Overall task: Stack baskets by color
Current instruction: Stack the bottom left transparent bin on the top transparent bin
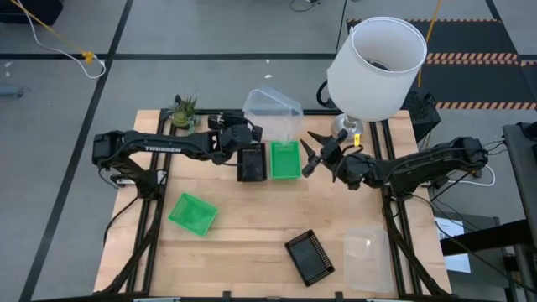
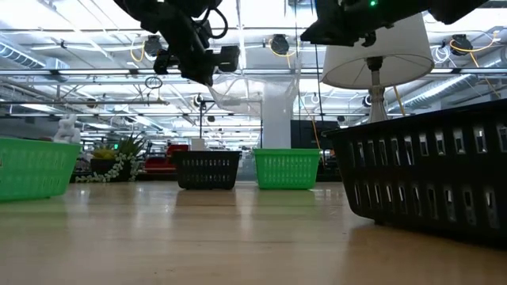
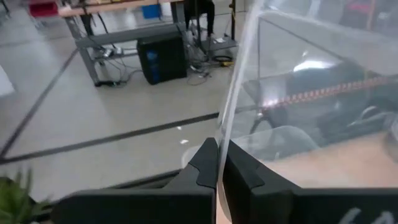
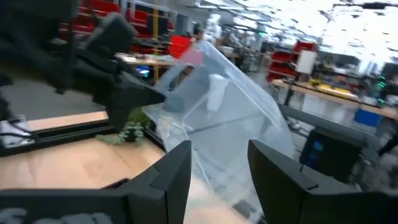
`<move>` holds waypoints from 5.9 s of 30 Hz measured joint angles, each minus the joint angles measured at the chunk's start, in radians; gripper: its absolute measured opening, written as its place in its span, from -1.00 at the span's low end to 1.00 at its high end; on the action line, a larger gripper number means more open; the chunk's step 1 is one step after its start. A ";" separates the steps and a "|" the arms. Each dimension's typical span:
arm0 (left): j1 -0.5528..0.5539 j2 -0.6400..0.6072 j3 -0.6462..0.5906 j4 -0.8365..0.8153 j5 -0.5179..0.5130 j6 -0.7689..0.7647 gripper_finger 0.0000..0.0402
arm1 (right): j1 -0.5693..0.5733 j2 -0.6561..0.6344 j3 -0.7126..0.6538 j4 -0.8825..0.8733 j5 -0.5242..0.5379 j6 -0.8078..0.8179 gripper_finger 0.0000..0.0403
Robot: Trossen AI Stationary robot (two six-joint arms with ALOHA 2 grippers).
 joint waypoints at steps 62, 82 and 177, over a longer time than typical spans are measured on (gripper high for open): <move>-0.129 -0.268 0.000 -0.015 0.124 0.510 0.10 | -0.382 0.152 0.165 -0.175 -0.302 -0.528 -0.99; -0.117 -0.229 0.180 -0.271 0.383 0.922 0.11 | -0.530 0.152 0.326 -0.489 -0.805 -0.291 -1.00; 0.397 0.048 0.478 -0.660 1.231 1.114 -0.96 | -0.406 -0.058 0.310 -0.674 -0.859 -0.053 0.05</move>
